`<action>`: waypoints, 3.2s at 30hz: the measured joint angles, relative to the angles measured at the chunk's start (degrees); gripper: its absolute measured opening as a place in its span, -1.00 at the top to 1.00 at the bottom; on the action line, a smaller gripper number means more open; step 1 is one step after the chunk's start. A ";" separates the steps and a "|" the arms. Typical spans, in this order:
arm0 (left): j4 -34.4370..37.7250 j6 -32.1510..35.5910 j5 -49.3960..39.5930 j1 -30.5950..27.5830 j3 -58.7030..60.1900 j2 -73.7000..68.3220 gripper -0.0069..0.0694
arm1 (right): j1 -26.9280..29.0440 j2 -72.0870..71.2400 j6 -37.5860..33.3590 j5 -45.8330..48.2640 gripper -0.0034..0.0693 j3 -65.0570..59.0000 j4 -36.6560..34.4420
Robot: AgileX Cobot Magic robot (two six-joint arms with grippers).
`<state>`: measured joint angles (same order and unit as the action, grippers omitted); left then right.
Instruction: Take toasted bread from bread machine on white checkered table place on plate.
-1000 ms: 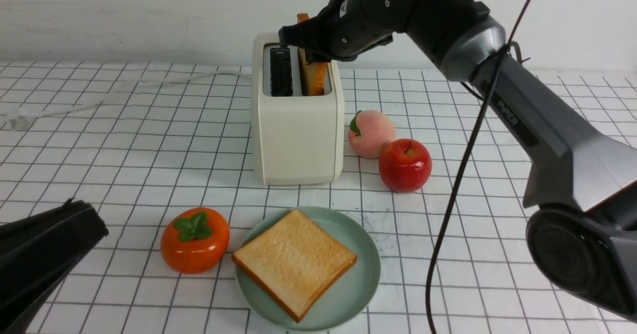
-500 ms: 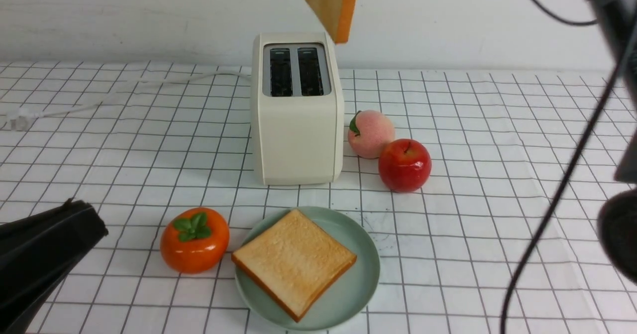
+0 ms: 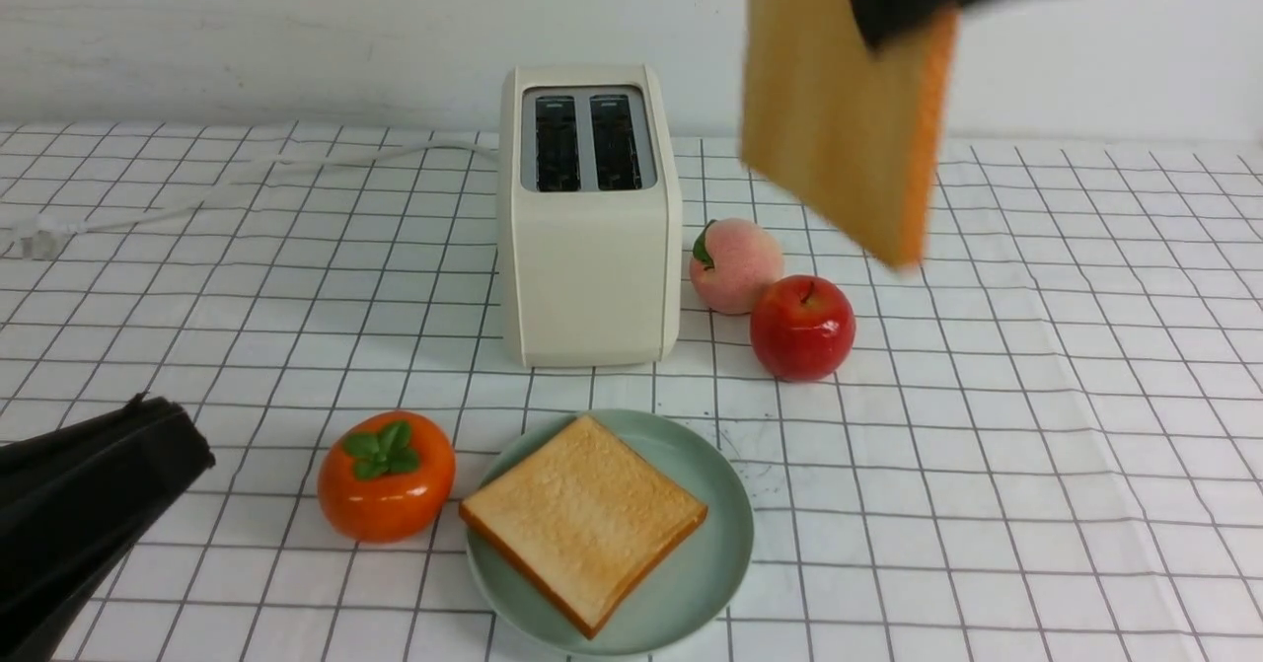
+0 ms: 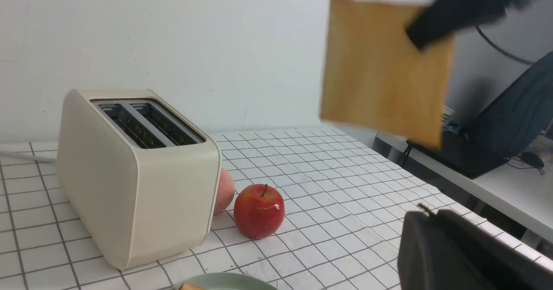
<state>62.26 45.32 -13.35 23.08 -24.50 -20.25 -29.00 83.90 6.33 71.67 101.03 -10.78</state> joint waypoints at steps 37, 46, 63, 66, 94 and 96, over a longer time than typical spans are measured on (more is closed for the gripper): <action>0.00 0.00 -1.44 0.00 0.00 0.00 0.74 | 6.16 22.43 -59.62 -32.89 0.61 -39.11 -79.01; 0.00 0.00 -1.46 0.00 0.00 0.00 0.74 | 6.16 22.43 -57.23 -33.18 -0.04 -39.06 -72.22; 0.59 0.00 -1.51 0.00 0.00 0.00 0.73 | 6.16 13.21 -36.38 -35.41 -0.67 -37.03 -40.17; 0.64 0.00 -1.51 0.00 0.00 0.00 0.73 | 6.16 8.34 -25.98 -31.25 -0.53 -35.96 -28.83; 0.94 7.30 4.04 0.00 12.60 14.94 0.85 | 6.16 -56.23 14.82 -2.34 0.91 -60.16 9.72; 0.94 7.30 4.04 0.00 14.39 14.94 0.85 | 6.16 -58.34 14.84 -2.27 0.91 -61.33 9.72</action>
<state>63.20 52.62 -9.31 23.08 -10.12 -5.32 -22.84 25.56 21.17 69.39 39.70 -1.06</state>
